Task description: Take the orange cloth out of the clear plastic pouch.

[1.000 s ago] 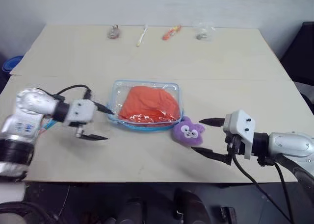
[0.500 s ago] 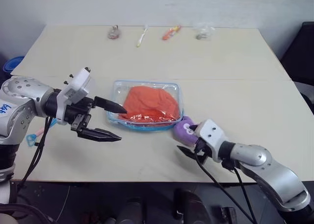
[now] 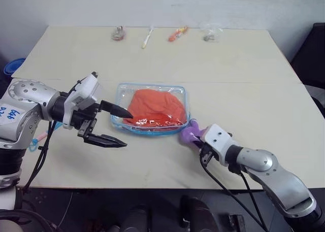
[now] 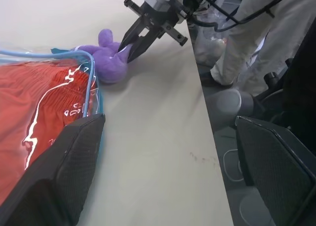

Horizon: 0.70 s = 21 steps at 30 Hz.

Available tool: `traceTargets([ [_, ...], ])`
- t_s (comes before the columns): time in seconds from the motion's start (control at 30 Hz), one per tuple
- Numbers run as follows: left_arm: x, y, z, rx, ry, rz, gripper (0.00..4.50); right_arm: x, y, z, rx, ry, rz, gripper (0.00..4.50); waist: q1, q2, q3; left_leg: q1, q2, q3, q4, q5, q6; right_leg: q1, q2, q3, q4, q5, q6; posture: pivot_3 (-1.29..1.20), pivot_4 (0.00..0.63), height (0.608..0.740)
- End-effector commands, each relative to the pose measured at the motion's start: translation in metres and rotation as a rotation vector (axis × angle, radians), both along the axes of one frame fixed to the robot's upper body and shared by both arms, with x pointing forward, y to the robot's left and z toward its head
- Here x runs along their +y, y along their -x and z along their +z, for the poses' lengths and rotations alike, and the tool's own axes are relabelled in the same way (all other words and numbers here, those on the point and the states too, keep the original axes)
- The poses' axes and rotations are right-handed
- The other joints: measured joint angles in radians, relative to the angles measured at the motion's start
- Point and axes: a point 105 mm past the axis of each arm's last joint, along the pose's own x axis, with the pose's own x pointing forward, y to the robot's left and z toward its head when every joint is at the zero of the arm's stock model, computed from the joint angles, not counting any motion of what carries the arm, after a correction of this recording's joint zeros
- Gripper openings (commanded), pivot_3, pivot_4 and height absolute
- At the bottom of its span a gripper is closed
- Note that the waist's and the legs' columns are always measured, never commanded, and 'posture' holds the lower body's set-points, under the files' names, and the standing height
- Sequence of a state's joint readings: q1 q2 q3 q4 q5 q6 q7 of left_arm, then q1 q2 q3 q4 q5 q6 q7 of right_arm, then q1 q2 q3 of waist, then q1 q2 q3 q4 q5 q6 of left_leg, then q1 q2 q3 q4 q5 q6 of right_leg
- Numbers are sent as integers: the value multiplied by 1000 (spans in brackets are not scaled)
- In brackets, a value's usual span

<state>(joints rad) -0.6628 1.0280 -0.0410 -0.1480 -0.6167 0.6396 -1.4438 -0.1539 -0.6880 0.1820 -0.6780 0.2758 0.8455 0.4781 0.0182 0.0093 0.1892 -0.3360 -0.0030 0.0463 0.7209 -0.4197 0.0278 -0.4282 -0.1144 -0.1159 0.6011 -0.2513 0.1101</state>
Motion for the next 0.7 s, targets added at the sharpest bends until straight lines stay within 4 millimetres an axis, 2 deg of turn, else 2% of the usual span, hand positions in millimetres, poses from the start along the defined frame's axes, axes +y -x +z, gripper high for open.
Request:
traceTargets([
  [0.03,-5,1,7,-46,-1,-34,4500,5,14,20,77,-114,39,36,3,0,0,0,0,0,0,0,0,0,0,0,0,0,0,0,150,740],
  [0.1,-7,1,7,-49,3,-40,4500,6,18,26,107,-149,50,36,3,0,0,0,0,0,0,0,0,0,0,0,0,0,0,0,150,740],
  [0.17,-11,-1,7,-56,10,-49,4500,16,22,31,143,-186,96,36,3,0,0,0,0,-1,0,0,0,0,0,0,0,0,0,0,150,740],
  [0.27,-17,-4,7,-63,15,-62,4500,32,26,22,195,-169,134,36,2,0,0,0,0,-1,0,0,0,0,0,0,0,0,0,0,150,740],
  [0.37,-20,-5,7,-70,15,-71,4500,38,26,11,227,-148,118,36,2,0,0,0,0,0,0,0,0,0,0,0,0,0,0,0,150,740],
  [0.53,-20,-4,7,-67,14,-82,4500,39,33,9,271,-173,83,36,2,0,0,0,0,0,0,0,0,0,0,0,0,0,0,0,150,740],
  [0.7,-21,-1,1,-65,-1,-105,4500,52,41,9,280,-219,149,36,1,0,0,0,0,0,0,0,0,0,0,0,0,0,0,0,150,740],
])
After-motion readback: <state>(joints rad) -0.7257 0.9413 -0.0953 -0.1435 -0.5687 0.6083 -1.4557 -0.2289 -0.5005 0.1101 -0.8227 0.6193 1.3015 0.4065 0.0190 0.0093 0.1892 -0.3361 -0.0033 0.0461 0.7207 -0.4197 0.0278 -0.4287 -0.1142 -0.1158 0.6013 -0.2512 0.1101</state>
